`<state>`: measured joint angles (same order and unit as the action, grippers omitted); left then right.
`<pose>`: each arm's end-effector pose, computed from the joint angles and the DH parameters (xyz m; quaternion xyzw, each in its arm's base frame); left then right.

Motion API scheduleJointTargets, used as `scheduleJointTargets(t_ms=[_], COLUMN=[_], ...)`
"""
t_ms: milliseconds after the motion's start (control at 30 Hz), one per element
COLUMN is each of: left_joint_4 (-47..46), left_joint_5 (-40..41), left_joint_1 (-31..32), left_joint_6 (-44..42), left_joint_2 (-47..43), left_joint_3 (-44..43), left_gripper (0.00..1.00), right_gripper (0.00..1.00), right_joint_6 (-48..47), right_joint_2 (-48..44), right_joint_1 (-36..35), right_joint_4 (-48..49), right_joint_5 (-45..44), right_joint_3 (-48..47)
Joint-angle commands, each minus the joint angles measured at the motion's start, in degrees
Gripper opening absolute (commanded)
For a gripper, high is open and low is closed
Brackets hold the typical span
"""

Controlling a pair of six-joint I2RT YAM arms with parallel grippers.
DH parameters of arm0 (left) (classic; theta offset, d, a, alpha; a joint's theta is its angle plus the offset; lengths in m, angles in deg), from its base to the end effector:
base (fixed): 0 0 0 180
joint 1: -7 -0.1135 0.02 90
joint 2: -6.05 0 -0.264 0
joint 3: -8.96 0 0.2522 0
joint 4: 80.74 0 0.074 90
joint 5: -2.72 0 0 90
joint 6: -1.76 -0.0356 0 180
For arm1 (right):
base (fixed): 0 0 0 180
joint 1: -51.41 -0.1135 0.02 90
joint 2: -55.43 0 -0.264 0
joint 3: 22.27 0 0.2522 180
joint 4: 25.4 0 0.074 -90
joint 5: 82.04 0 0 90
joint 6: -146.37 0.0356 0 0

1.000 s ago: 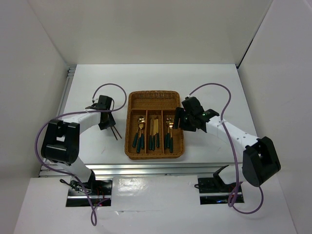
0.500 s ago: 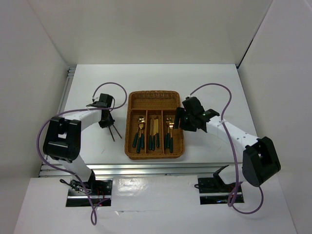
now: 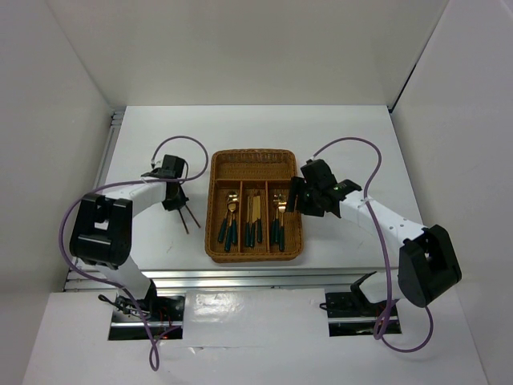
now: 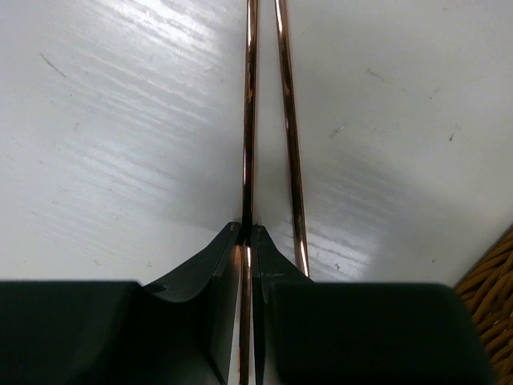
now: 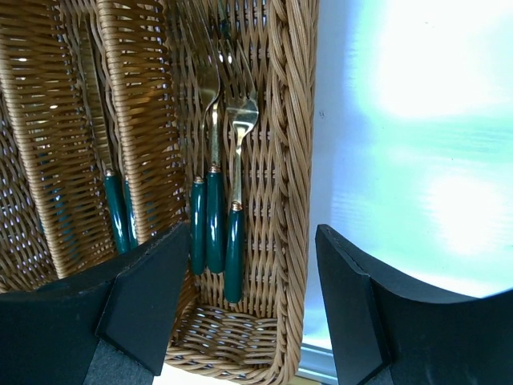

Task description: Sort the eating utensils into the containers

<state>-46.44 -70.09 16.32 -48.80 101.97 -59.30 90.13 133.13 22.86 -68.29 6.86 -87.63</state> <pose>0.3188 -0.0417 0.1637 -0.2842 0.9170 0.0332 0.2780 0.2398 0.1297 0.2275 0.0462 0.9532 0.1467 0.2604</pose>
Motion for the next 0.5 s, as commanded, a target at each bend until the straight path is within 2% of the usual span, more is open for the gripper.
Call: scheduleJointTargets(t_ms=[0, 267, 467], left_joint_4=[1.87, 5.31, 8.9], left_joint_5=[-1.28, -0.75, -4.79], left_joint_1=[0.17, 0.17, 0.17], left_joint_6=[1.25, 1.25, 0.64], left_joint_2=[-3.27, -10.75, -15.41], left_joint_3=[2.37, 1.24, -2.27], left_gripper=[0.23, 0.23, 0.23], right_gripper=[0.72, 0.72, 0.73], right_joint_6=[-0.97, -1.5, -1.5], right_joint_2=[-2.02, -2.02, -2.02], right_joint_1=[0.43, 0.43, 1.57], right_joint_4=[2.23, 2.76, 2.24], right_joint_5=[-0.74, -1.97, -5.92], right_joint_3=[0.44, -0.7, -2.72])
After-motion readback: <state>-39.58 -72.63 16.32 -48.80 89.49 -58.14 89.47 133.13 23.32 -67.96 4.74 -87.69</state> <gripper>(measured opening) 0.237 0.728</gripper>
